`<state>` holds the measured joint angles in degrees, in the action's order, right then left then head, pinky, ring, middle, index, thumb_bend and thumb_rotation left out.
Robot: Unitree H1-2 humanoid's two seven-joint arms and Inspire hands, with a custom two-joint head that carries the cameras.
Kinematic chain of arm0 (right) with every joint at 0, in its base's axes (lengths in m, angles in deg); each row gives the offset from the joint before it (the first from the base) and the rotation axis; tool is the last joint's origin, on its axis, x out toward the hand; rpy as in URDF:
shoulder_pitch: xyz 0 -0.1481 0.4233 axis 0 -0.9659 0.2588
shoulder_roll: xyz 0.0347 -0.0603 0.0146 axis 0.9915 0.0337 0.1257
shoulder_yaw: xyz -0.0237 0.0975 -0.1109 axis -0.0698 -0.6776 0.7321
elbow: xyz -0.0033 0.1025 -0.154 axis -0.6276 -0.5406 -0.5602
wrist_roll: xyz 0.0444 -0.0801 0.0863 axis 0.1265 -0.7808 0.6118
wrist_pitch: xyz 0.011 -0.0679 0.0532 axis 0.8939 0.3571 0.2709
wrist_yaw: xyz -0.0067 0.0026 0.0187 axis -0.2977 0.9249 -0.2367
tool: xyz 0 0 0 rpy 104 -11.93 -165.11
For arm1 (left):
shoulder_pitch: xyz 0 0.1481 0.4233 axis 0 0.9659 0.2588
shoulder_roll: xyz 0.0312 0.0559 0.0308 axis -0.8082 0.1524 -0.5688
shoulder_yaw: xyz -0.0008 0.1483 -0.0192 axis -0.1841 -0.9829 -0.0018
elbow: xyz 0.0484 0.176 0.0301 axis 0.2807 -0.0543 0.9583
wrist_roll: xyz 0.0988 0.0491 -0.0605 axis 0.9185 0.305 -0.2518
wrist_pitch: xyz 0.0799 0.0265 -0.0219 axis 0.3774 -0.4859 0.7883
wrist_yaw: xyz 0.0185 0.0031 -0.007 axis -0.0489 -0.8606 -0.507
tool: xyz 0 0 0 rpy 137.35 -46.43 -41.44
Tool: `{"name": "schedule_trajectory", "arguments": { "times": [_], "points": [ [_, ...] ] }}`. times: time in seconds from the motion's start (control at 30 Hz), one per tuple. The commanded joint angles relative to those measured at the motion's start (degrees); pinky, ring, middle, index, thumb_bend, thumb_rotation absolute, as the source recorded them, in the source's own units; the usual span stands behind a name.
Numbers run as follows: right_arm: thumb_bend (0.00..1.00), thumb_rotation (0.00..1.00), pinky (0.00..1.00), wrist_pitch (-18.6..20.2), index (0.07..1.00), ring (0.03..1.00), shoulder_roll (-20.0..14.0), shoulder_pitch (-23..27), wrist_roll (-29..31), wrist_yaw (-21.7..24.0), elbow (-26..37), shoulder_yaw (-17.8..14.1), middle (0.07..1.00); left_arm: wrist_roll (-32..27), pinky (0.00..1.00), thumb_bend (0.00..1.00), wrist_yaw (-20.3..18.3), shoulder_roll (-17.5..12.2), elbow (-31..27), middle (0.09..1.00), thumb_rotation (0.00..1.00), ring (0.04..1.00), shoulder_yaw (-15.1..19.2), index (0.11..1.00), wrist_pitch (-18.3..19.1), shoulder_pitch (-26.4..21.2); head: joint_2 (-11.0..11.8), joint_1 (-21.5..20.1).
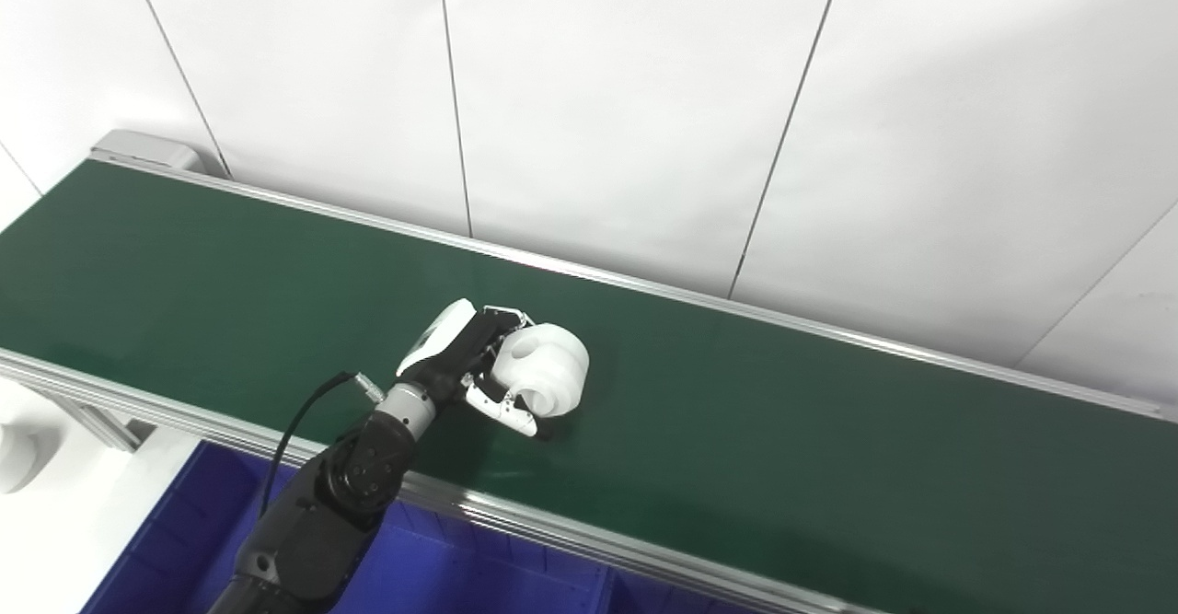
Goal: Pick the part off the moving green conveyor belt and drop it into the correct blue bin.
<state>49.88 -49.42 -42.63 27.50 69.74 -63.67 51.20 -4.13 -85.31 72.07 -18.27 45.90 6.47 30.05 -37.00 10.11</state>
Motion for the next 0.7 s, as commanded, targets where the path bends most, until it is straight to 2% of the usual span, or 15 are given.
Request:
{"name": "schedule_trajectory", "arguments": {
  "times": [0.0, 0.1, 0.13, 0.17, 0.2, 0.23, 0.27, 0.3, 0.33, 0.4, 0.57, 0.67],
  "points": [
    [0.9, 1.0, 1.0, 0.87, 1.0, 0.984, 0.14, -0.53, -0.23, -0.27, 2.58, -0.01, 1.0, -1.28, 0.35, 0.52, -0.02, -1.5, -4.23, 0.455, 0.0, 0.408, 1.08, 0.502, 0.14, -0.06, -0.55, 0.47],
    [0.91, 1.0, 1.0, 1.77, 1.0, 0.982, -0.07, -0.59, 0.1, -0.12, 3.48, -0.15, 1.0, -3.09, 0.36, 0.52, -2.06, -3.04, -9.97, 0.461, 0.0, 0.418, 2.13, 0.496, 1.21, 1.55, -1.88, 1.24],
    [0.91, 1.0, 1.0, 2.33, 1.0, 0.983, -0.23, -0.62, 0.3, -0.02, 4.05, -0.23, 1.0, -3.72, 0.36, 0.52, -2.89, -3.64, -12.14, 0.463, 0.0, 0.419, 2.51, 0.494, 1.72, 2.13, -3.43, 2.24],
    [0.92, 1.0, 1.0, 2.74, 1.0, 0.983, -0.33, -0.64, 0.42, 0.04, 4.45, -0.29, 1.0, -4.11, 0.36, 0.52, -3.45, -4.0, -13.52, 0.465, 0.0, 0.42, 2.74, 0.492, 2.15, 2.5, -3.43, 2.24],
    [0.92, 1.0, 1.0, 3.41, 1.0, 0.983, -0.63, -0.69, 0.64, 0.18, 5.23, -0.41, 1.0, -4.74, 0.36, 0.52, -4.55, -5.08, -16.65, 0.466, 0.0, 0.42, 3.19, 0.492, 2.71, 3.55, -5.56, 3.77],
    [0.9, 1.0, 1.0, 3.89, 1.0, 0.985, -0.84, -0.72, 0.8, 0.28, 5.77, -0.49, 1.0, -5.14, 0.35, 0.52, -5.32, -5.82, -18.79, 0.462, 0.0, 0.406, 3.48, 0.492, 3.13, 4.27, -5.56, 3.77],
    [0.9, 1.0, 1.0, 4.62, 1.0, 0.986, -1.19, -0.79, 1.26, 0.45, 6.64, -0.67, 1.0, -4.69, 0.34, 0.52, -6.39, -7.3, -22.06, 0.461, 0.0, 0.402, 3.7, 0.492, 3.31, 5.45, -7.81, 5.53],
    [0.88, 1.0, 1.0, 5.14, 1.0, 0.988, -1.44, -0.84, 1.59, 0.56, 7.25, -0.78, 1.0, -4.3, 0.34, 0.52, -7.15, -8.3, -24.27, 0.459, 0.0, 0.4, 3.85, 0.493, 3.49, 6.24, -7.81, 5.53],
    [0.87, 1.0, 1.0, 5.71, 1.0, 0.989, -1.73, -0.9, 2.06, 0.65, 7.9, -0.95, 1.0, -4.24, 0.35, 0.52, -8.4, -9.66, -27.26, 0.458, 0.0, 0.399, 4.09, 0.493, 4.31, 7.59, -9.24, 6.83],
    [0.86, 1.0, 1.0, 7.04, 1.0, 0.99, -2.17, -0.98, 2.93, 0.7, 9.21, -1.28, 1.0, -3.85, 0.35, 0.52, -10.26, -12.21, -31.83, 0.471, 0.0, 0.413, 4.36, 0.49, 4.58, 10.28, -10.55, 8.09],
    [0.84, 1.0, 1.0, 8.73, 1.0, 0.988, -3.43, -0.9, 4.91, 0.98, 10.54, -2.17, 1.0, 4.46, 0.34, 0.52, -13.62, -18.55, -38.53, 0.467, 0.0, 0.403, 3.3, 0.495, 1.9, 15.96, -11.59, 10.67],
    [0.83, 1.0, 1.0, 9.09, 1.0, 0.986, -4.31, -0.85, 5.58, 1.35, 10.51, -2.55, 1.0, 6.93, 0.39, 0.52, -15.82, -21.79, -40.45, 0.47, 0.0, 0.412, 3.38, 0.496, 0.42, 18.39, -11.6, 11.39]
  ]
}}
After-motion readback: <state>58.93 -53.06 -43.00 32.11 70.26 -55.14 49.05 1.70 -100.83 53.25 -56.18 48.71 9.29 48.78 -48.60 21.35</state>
